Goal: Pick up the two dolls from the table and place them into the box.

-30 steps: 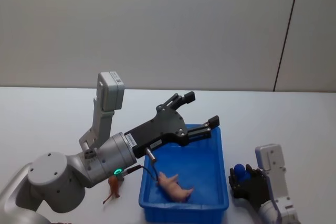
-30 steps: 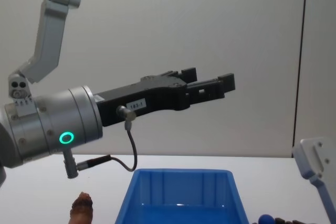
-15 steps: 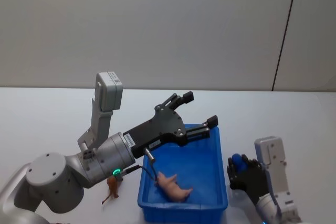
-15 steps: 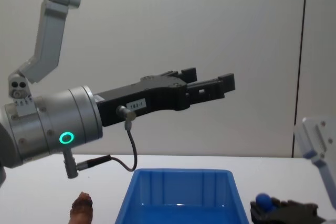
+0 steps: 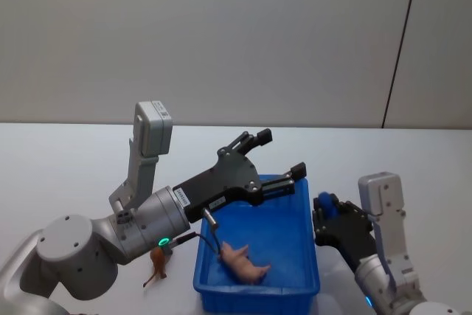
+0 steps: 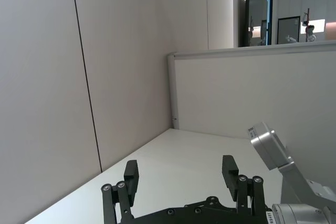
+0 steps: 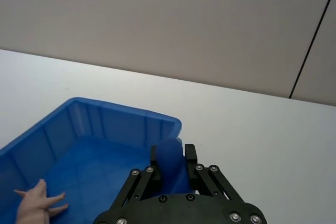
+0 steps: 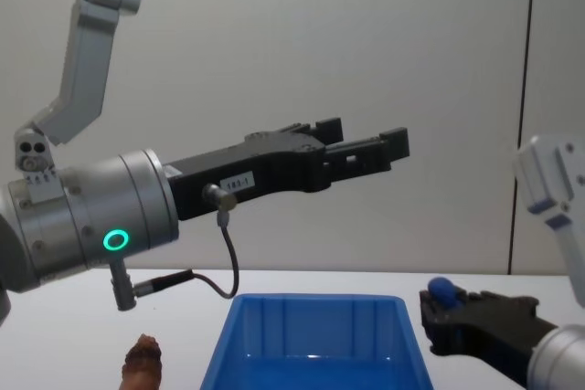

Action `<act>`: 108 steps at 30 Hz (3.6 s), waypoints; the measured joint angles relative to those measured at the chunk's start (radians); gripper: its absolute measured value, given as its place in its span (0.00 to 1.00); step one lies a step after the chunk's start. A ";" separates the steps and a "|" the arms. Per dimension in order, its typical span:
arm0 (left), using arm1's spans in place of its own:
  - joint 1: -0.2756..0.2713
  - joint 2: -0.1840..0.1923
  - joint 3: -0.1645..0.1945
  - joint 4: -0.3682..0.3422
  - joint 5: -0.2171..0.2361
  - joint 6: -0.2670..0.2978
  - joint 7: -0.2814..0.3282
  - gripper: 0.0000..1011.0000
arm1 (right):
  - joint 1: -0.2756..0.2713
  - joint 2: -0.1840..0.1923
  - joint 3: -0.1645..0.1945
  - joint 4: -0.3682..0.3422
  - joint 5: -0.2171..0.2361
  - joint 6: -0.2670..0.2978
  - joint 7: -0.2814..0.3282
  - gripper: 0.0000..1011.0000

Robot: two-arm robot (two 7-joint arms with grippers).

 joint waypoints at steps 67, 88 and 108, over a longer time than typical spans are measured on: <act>0.000 0.000 0.000 0.000 0.000 0.000 0.000 0.99 | 0.000 -0.007 0.019 0.039 -0.018 -0.057 -0.128 0.99; 0.023 0.048 -0.028 -0.083 -0.016 0.055 0.062 0.99 | -0.025 0.008 0.032 0.006 -0.013 -0.056 -0.155 0.99; 0.069 0.107 -0.063 -0.201 -0.063 0.268 0.274 0.99 | -0.029 0.011 0.035 0.000 -0.012 -0.055 -0.160 0.99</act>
